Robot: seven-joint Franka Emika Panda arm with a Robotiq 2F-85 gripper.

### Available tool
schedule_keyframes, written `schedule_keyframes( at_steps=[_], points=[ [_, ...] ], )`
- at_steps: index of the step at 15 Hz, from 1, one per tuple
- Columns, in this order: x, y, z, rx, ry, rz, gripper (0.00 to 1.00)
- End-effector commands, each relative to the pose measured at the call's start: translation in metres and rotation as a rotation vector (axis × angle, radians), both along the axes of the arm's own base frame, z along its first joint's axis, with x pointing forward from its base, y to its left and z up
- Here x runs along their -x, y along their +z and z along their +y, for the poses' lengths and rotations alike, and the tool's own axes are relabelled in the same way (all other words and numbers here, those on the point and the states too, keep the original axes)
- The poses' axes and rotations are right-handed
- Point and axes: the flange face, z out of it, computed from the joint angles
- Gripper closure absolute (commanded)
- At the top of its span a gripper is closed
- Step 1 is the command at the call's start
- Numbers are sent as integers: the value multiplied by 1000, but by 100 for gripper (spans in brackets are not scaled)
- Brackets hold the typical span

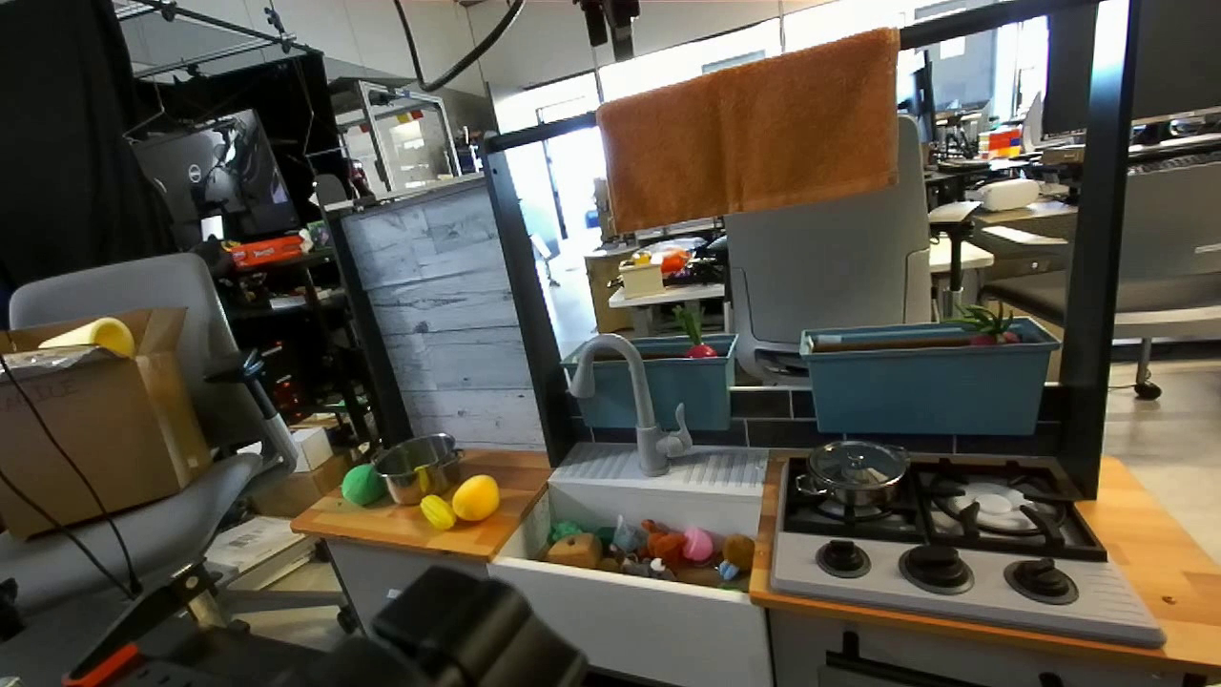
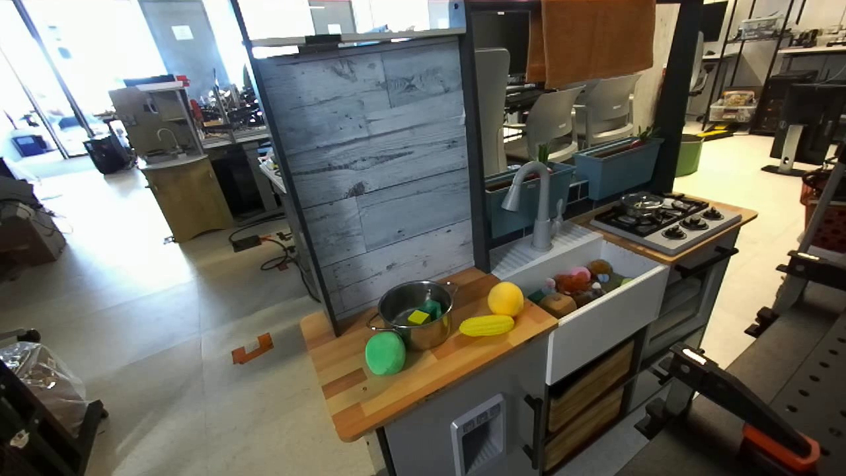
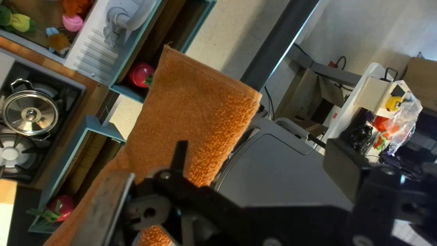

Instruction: Remove the orange towel from the rail

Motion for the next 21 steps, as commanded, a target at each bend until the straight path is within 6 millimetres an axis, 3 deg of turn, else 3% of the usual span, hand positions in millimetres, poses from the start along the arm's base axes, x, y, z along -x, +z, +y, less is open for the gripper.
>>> schedule_keyframes(
  at_steps=[1, 9, 21],
  points=[
    [-14, -4, -16, -38, -35, 30, 0],
    [-5, -33, -18, -110, -79, 243, 0],
    [-19, -38, -14, -66, -213, 210, 0]
  ],
)
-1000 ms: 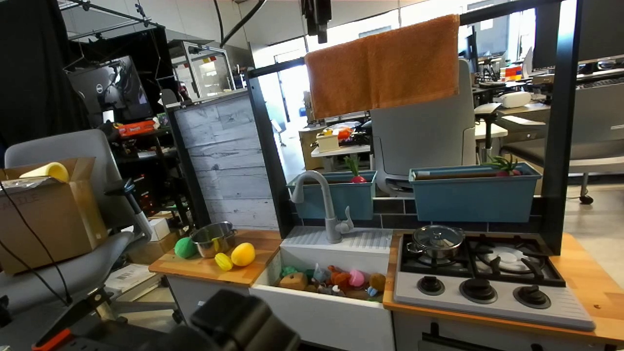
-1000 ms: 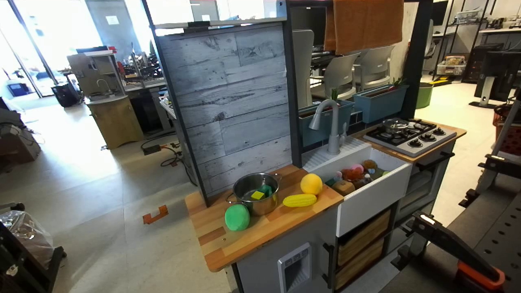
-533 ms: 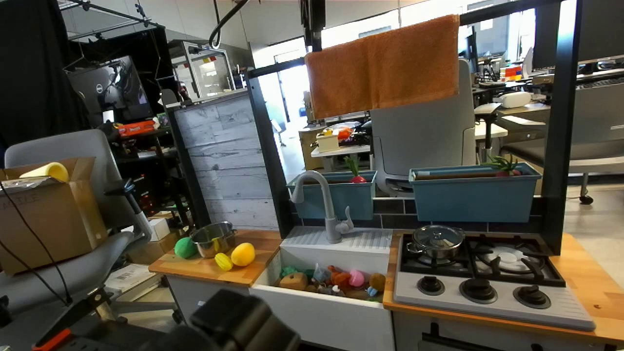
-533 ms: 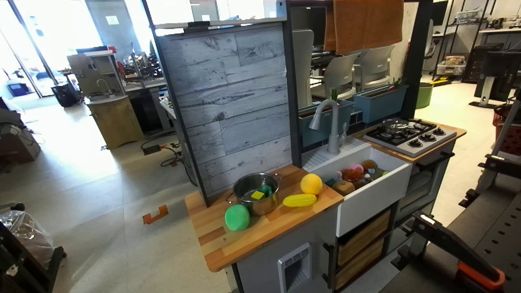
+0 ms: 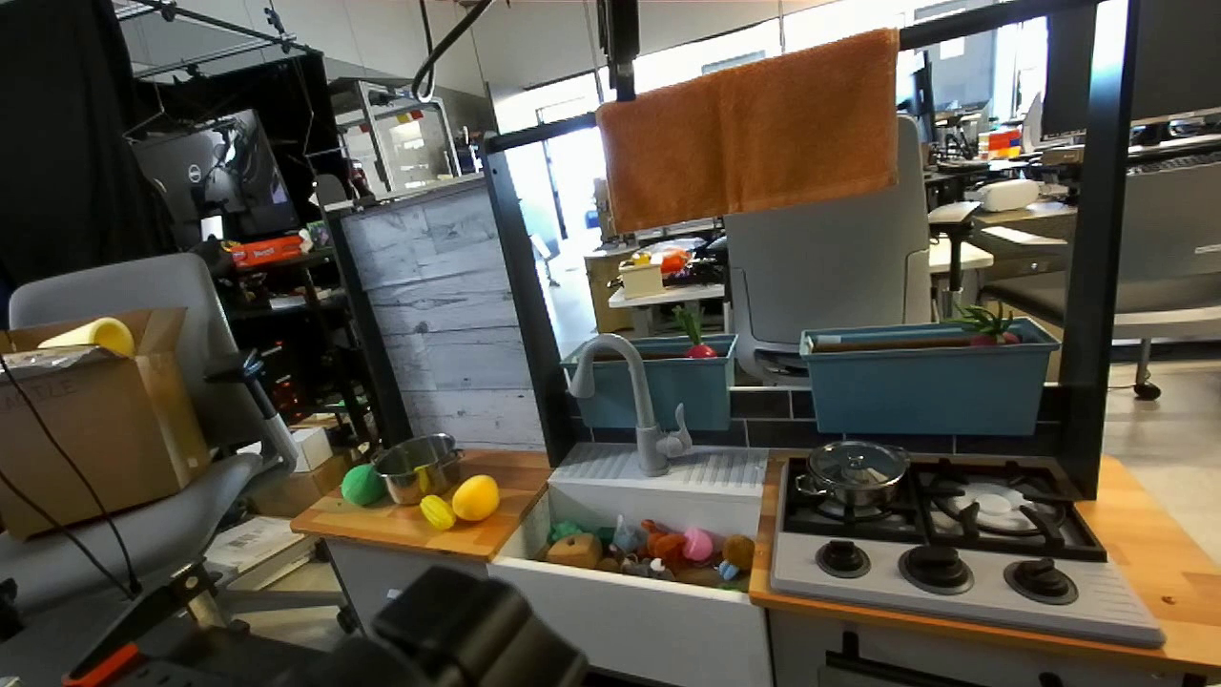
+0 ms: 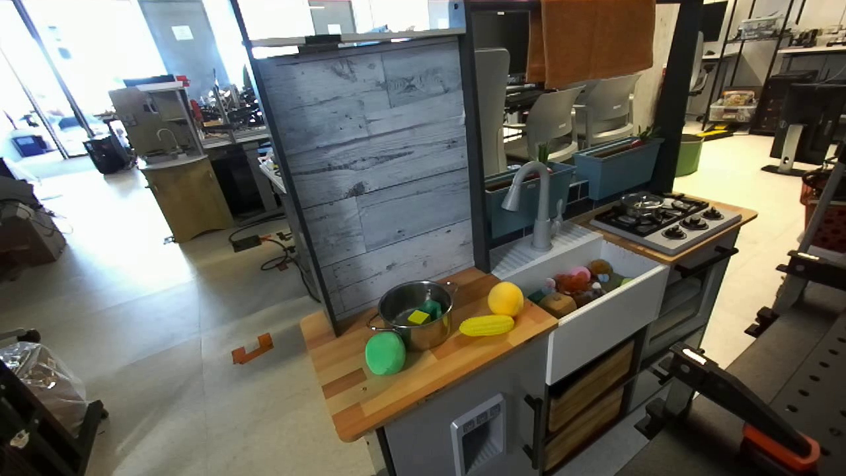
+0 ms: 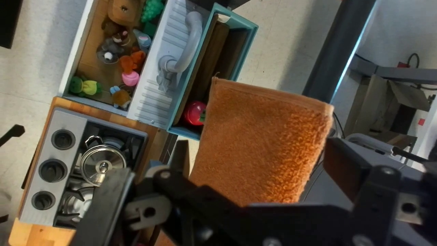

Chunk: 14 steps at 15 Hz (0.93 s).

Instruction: Remove the orange towel from the rail

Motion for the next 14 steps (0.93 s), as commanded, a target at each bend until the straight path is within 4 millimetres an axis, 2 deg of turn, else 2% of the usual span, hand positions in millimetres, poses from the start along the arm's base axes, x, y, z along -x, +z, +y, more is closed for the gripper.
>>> schedule_keyframes(
  at_steps=[1, 4, 5, 6, 14],
  points=[
    [-8, -1, 4, 53, -46, -22, 0],
    [-11, -9, 9, 73, -57, -3, 0],
    [-12, -12, 11, 82, -60, 3, 25],
    [-13, -14, 12, 91, -61, 9, 26],
    [-14, 1, 13, 115, -64, -33, 88]
  ],
)
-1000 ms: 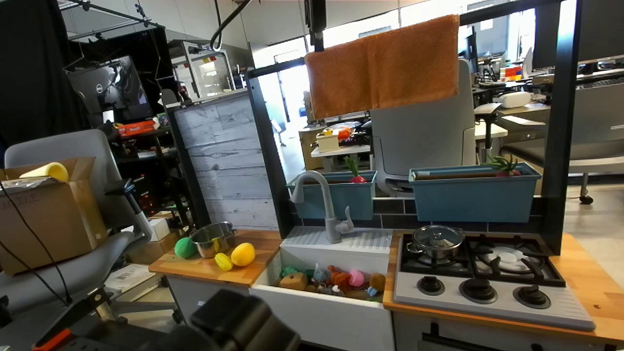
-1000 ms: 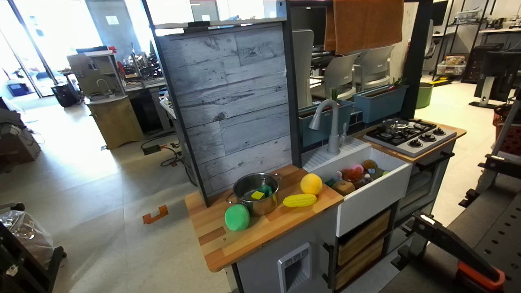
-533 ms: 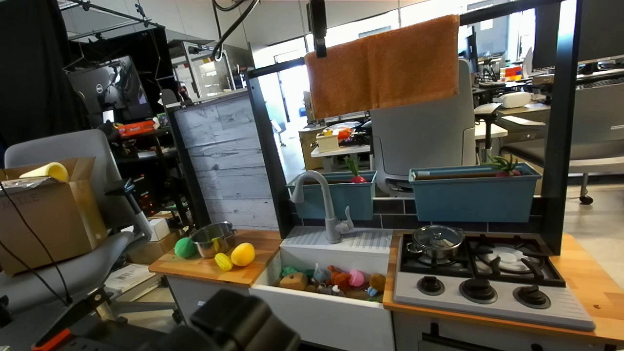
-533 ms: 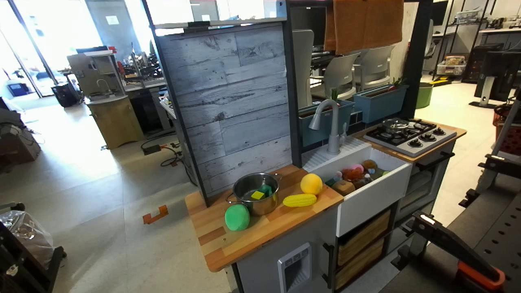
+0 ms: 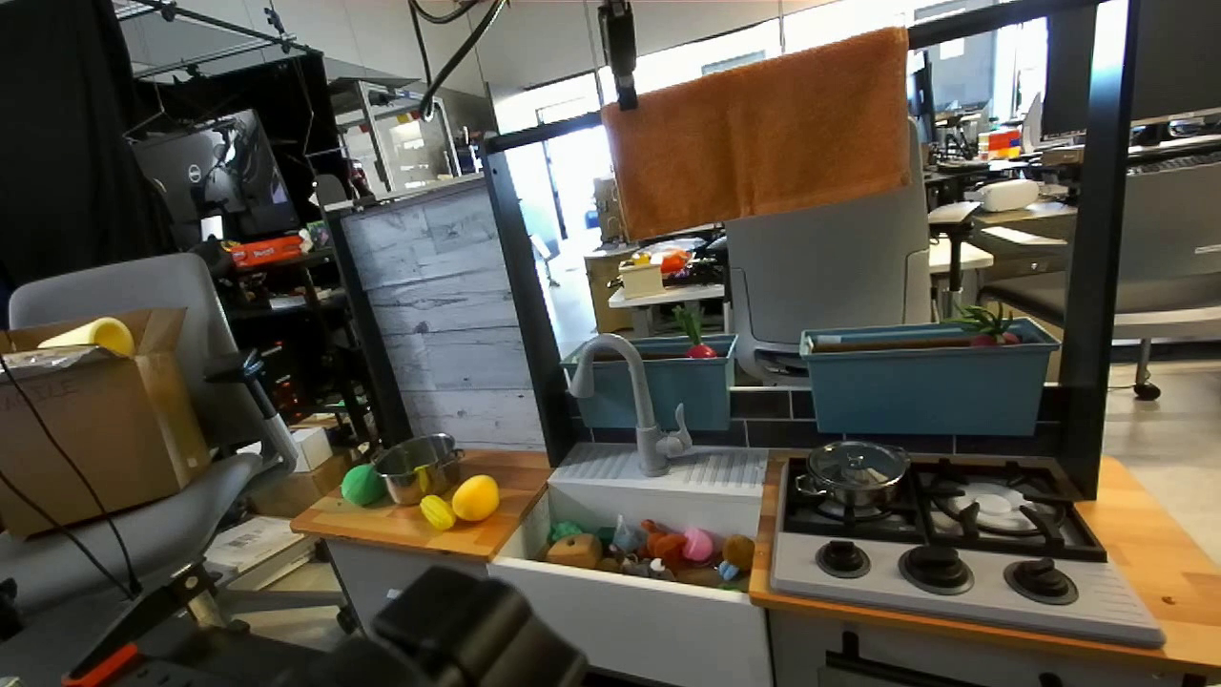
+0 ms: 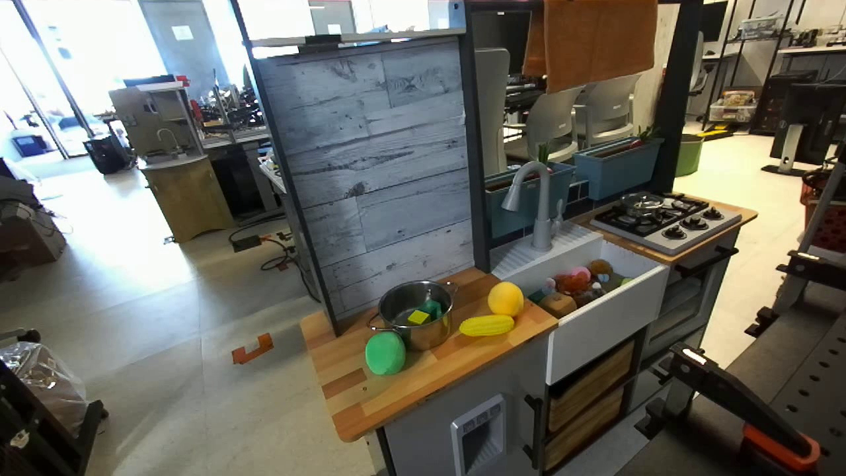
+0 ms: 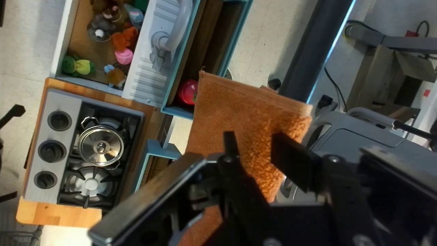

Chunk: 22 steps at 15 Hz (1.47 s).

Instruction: Remove the orange towel from the rail

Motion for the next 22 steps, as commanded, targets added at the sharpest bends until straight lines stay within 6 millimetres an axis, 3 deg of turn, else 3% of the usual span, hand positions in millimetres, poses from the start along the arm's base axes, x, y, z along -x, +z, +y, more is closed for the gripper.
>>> schedule_keyframes(
  at_steps=[1, 2, 10, 14, 17, 20, 21, 22],
  points=[
    [-2, -1, -2, 29, -16, -7, 95],
    [-2, -1, -3, 32, -16, -6, 100],
    [3, 10, -1, 26, 23, -3, 100],
    [14, 40, 12, 43, 177, 0, 100],
    [19, 70, 19, 82, 229, -56, 100],
    [23, 87, 24, 106, 265, -78, 100],
    [23, 89, 25, 114, 270, -81, 74],
    [23, 89, 26, 115, 271, -81, 72]
  ],
)
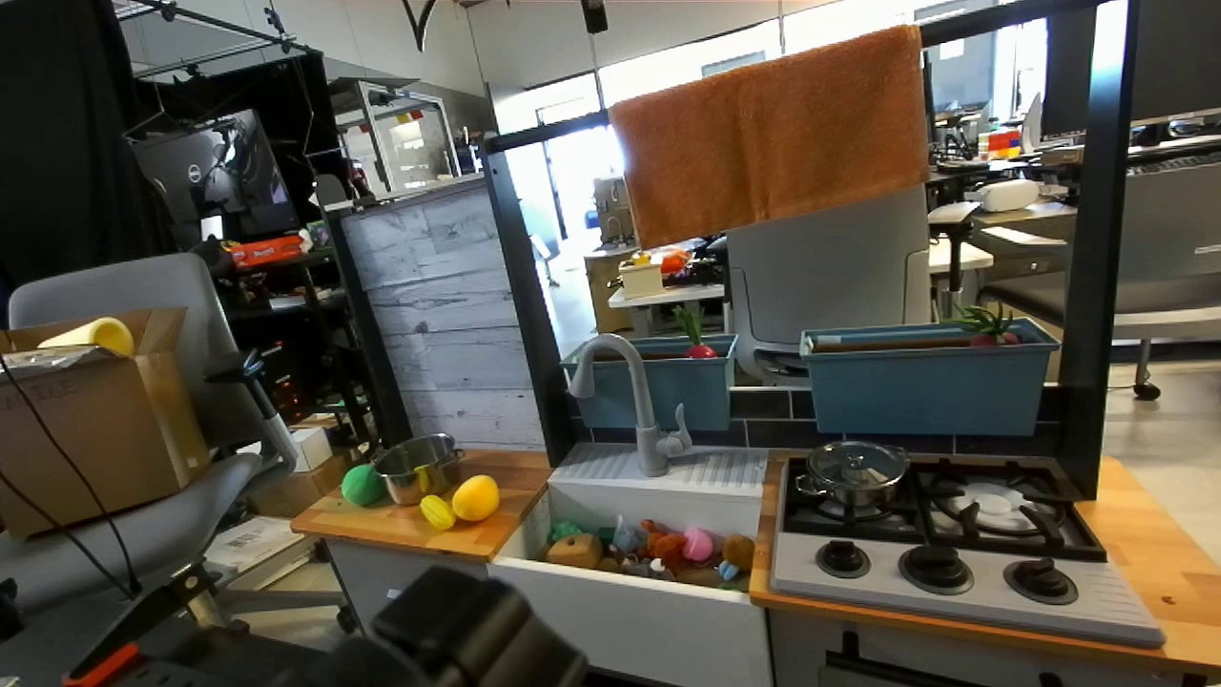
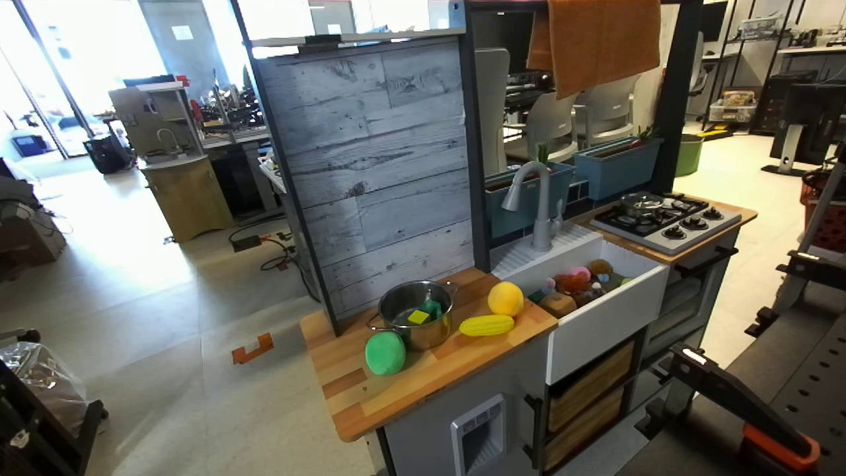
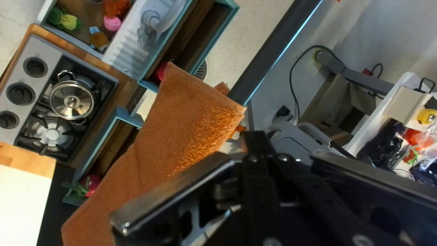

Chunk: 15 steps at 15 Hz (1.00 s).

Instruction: Remove the orange towel from the rail

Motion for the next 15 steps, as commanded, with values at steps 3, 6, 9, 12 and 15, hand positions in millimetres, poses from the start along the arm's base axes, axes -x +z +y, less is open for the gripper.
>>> schedule_keyframes(
  at_steps=[3, 6, 9, 12, 15],
  points=[
    [2, 2, 3, 37, 27, 16, 52],
    [0, -3, 2, 52, 22, 22, 29],
    [-14, -12, -4, 103, -74, -44, 7],
    [-24, -25, -14, 139, -177, -87, 0],
    [-28, -47, -25, 155, -254, -68, 0]
  ],
)
